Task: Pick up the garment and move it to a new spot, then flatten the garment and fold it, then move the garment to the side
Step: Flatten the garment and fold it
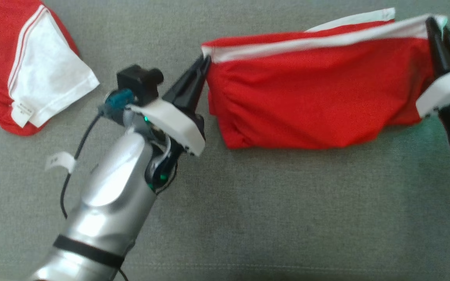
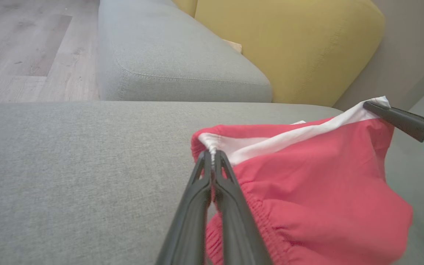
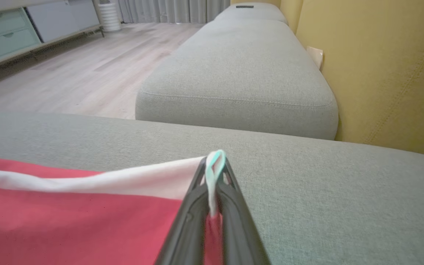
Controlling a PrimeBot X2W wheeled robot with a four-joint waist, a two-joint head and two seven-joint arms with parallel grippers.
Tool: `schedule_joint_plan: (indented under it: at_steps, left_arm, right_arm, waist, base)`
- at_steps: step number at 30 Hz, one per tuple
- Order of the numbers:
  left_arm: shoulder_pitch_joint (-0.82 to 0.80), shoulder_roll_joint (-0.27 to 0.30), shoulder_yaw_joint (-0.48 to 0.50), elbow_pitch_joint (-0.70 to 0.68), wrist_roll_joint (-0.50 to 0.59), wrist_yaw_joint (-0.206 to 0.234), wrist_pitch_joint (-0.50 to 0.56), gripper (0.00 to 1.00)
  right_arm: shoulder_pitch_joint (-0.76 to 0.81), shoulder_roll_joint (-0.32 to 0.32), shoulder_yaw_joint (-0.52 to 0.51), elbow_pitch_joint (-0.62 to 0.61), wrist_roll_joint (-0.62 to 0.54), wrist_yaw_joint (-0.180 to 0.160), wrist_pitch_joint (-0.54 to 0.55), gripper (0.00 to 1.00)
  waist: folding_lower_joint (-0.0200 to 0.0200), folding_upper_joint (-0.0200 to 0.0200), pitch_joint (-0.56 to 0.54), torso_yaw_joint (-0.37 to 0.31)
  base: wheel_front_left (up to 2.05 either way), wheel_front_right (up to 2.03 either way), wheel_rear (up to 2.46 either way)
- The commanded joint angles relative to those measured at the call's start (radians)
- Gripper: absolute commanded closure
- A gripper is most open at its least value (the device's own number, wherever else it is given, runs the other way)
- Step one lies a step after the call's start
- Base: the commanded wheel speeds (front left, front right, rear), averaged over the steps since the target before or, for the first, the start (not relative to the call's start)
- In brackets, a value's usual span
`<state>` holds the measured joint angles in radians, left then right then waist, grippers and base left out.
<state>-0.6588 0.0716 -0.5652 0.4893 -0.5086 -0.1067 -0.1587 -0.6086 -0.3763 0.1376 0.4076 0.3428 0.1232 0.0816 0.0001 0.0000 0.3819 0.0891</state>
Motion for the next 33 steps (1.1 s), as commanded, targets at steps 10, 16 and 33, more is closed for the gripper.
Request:
schedule_joint_plan:
  at_steps: [10, 16, 33]
  left_arm:
    - [-0.143, -0.007, 0.014, 0.117, 0.018, -0.003, -0.071, 0.93]
    - [-0.139, -0.014, 0.018, 0.159, 0.012, 0.001, -0.096, 0.0]
    - [0.356, 0.017, 0.187, -0.218, 0.237, 0.165, -0.103, 0.0]
  right_arm:
    - [-0.228, -0.002, 0.1, 0.234, 0.015, 0.008, -0.093, 1.0]
    - [-0.258, 0.031, 0.129, 0.327, 0.077, 0.008, -0.174, 0.0]
    - [0.066, 0.088, 0.14, 0.313, 0.171, 0.008, -0.263, 0.0]
  waist:
    - [-0.0001, 0.0, 0.062, 0.028]
    - [-0.0001, 0.0, 0.031, 0.026]
    - [-0.0001, 0.0, -0.21, 0.027]
  base:
    - [0.0, 0.0, 0.0]
    - [0.0, 0.0, 0.0]
    - [0.0, 0.0, 0.0]
